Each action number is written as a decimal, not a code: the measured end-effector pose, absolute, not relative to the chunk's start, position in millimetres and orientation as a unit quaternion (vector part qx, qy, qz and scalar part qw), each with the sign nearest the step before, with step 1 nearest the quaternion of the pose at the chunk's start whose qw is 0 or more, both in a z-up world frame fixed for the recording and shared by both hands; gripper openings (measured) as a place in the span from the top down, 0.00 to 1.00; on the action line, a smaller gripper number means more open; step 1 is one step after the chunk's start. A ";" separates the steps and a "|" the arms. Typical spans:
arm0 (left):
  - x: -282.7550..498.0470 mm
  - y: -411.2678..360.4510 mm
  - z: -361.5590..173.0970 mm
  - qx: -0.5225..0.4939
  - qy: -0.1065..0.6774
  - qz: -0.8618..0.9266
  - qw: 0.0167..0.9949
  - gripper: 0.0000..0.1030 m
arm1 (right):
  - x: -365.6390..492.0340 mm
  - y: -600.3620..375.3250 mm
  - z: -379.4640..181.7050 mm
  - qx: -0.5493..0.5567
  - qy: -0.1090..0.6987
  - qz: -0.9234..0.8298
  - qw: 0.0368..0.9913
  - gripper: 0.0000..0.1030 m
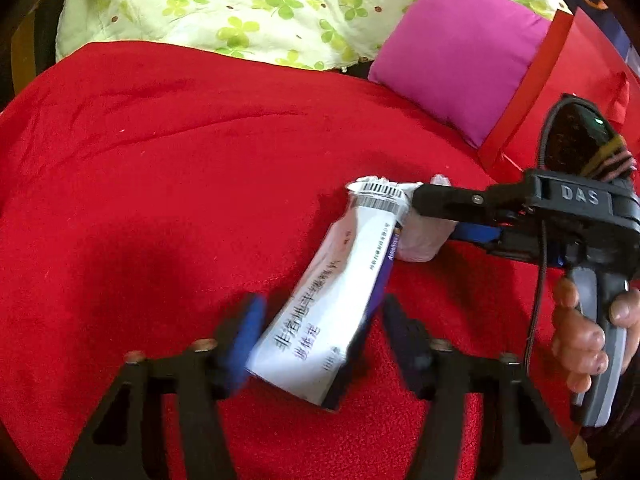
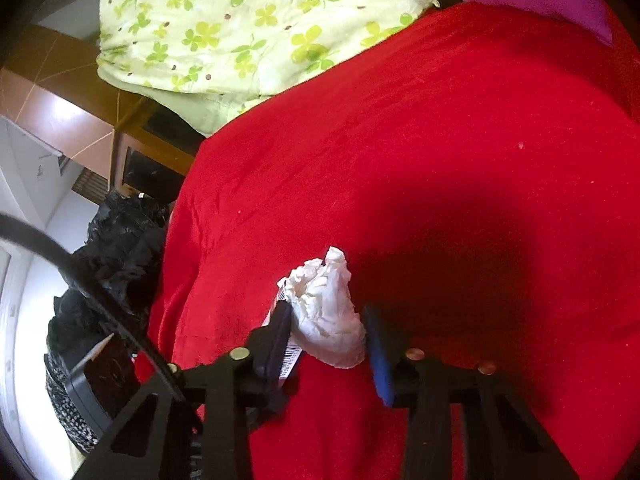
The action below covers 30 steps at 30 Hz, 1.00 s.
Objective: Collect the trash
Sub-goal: 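Grasp the white medicine box with the left gripper while the right grasps the white tissue, then carry the medicine box and tissue toward the red mesh basket with both grippers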
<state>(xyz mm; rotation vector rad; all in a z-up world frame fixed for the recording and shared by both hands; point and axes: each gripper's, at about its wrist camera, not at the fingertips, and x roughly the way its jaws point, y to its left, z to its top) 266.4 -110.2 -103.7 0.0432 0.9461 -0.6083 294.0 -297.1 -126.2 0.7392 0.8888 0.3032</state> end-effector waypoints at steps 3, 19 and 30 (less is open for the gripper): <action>258.7 -107.9 -98.4 0.016 0.448 -0.289 0.846 0.57 | 282.7 -296.3 -120.6 0.350 0.410 0.144 0.830 0.69; 138.9 -81.7 -15.9 0.037 0.392 -0.214 0.894 0.57 | 132.8 -310.8 -41.8 0.324 0.356 0.144 0.865 0.69; 43.2 -86.2 52.3 0.055 0.328 -0.158 0.930 0.57 | 15.8 -299.0 32.2 0.272 0.300 0.150 0.902 0.69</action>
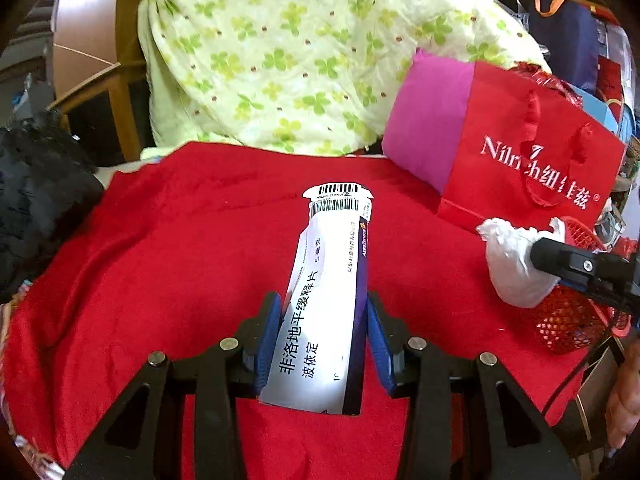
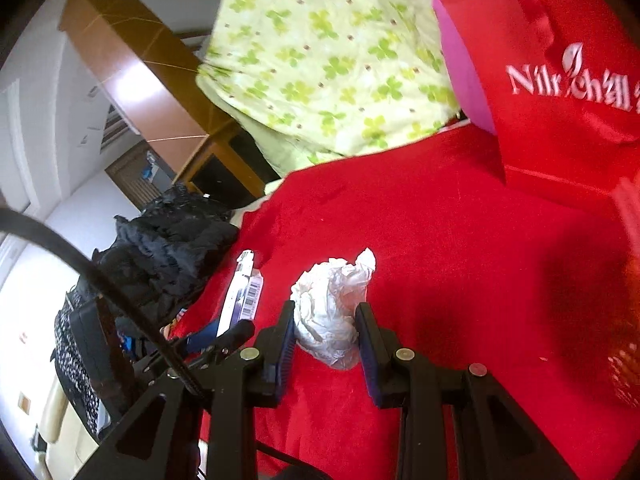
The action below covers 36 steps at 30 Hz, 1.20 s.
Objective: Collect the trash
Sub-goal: 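Carry the medicine box and tissue toward the red mesh basket with both grippers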
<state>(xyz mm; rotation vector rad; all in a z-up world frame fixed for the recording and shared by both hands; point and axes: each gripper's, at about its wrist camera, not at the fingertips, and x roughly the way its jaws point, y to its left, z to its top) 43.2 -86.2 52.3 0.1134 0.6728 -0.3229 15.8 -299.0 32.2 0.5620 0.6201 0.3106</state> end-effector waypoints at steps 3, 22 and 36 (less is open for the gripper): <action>22.3 -91.6 65.8 0.062 0.311 -0.150 0.937 0.57 | -12.6 -296.7 47.2 0.259 0.284 0.151 0.911 0.69; -63.2 -94.1 111.4 0.083 0.251 -0.132 0.955 0.57 | -116.7 -284.0 91.6 0.216 0.218 0.143 0.941 0.69; -85.6 -88.4 117.0 0.088 0.241 -0.132 0.957 0.57 | -139.0 -273.1 103.6 0.204 0.197 0.142 0.948 0.69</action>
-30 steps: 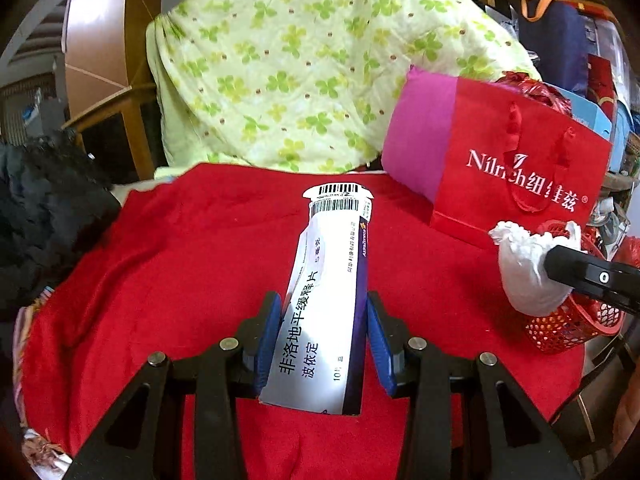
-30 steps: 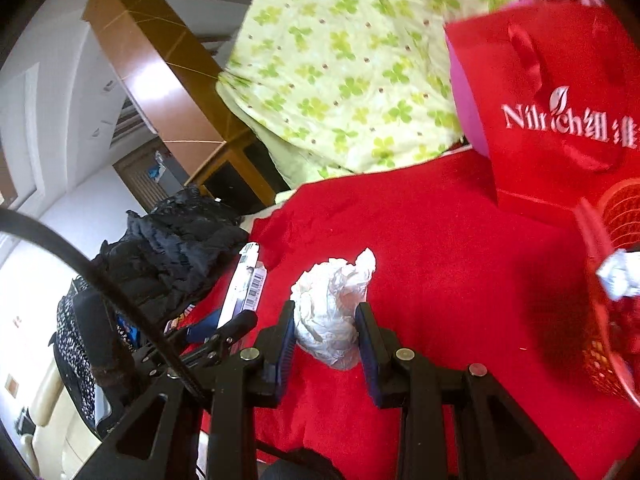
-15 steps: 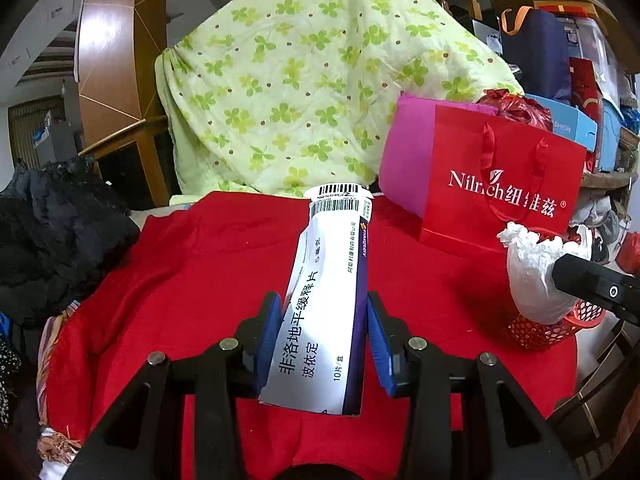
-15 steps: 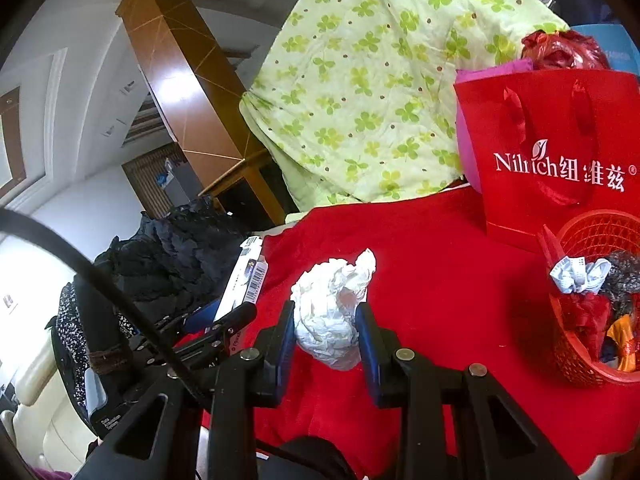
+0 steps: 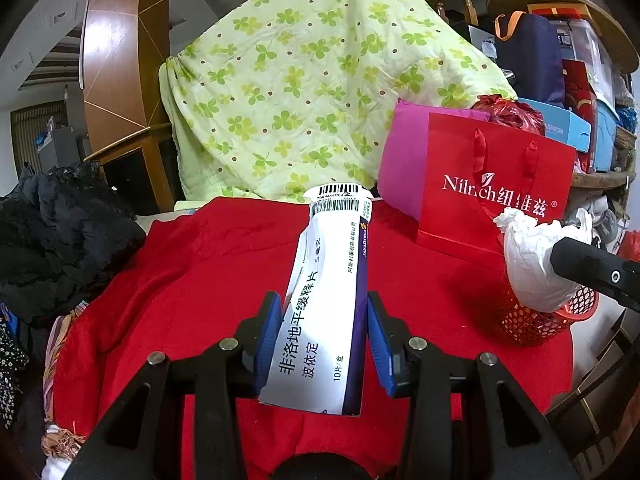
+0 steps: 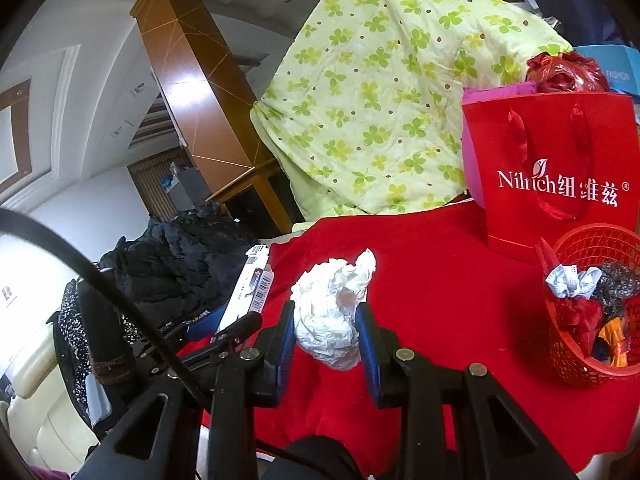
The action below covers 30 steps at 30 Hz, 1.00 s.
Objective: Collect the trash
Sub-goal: 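Carry the medicine box and tissue toward the red mesh basket with both grippers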
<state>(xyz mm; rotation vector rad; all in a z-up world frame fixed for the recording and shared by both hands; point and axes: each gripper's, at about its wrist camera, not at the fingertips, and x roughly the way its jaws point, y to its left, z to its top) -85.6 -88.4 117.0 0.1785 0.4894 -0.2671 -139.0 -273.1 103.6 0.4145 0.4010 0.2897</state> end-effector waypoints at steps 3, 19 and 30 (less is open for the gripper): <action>-89.7 -89.0 118.3 0.091 0.238 -0.132 0.958 0.57 | -139.0 -273.4 103.7 0.203 0.197 0.143 0.948 0.69; -106.1 -108.6 126.2 0.113 0.225 -0.147 0.957 0.57 | -159.5 -287.7 110.8 0.202 0.178 0.132 0.954 0.69; -110.8 -116.5 127.5 0.122 0.224 -0.153 0.955 0.57 | -171.0 -300.4 109.5 0.216 0.170 0.122 0.954 0.69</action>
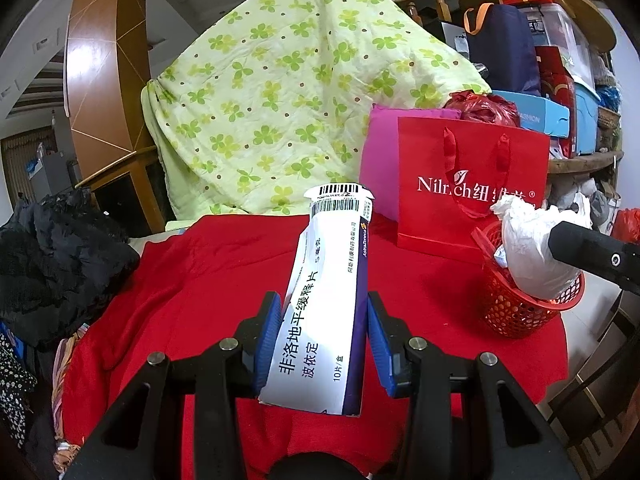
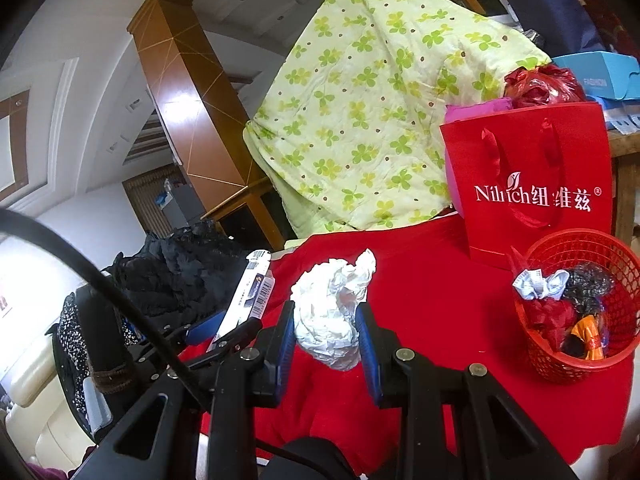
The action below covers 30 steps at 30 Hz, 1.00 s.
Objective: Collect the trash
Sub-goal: 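Carry the medicine box and tissue toward the red mesh basket with both grippers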
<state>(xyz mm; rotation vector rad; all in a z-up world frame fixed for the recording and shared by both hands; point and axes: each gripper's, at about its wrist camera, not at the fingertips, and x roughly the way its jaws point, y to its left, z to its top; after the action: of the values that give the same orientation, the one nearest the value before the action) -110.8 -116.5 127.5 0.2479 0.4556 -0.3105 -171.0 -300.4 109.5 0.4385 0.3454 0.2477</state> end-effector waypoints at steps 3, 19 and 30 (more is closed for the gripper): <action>-112.9 -118.8 127.1 0.126 0.223 -0.155 0.954 0.57 | -174.7 -300.7 110.1 0.216 0.167 0.120 0.955 0.69; -115.9 -129.1 124.5 0.134 0.227 -0.168 0.950 0.57 | -187.4 -309.2 113.2 0.221 0.160 0.105 0.956 0.69; -118.3 -143.5 121.3 0.140 0.231 -0.183 0.945 0.57 | -195.9 -319.1 110.3 0.221 0.157 0.093 0.958 0.69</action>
<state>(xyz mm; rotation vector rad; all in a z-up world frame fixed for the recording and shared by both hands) -118.3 -143.5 121.3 0.2851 0.4703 -0.3720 -195.9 -319.1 110.3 0.4490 0.3182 0.1882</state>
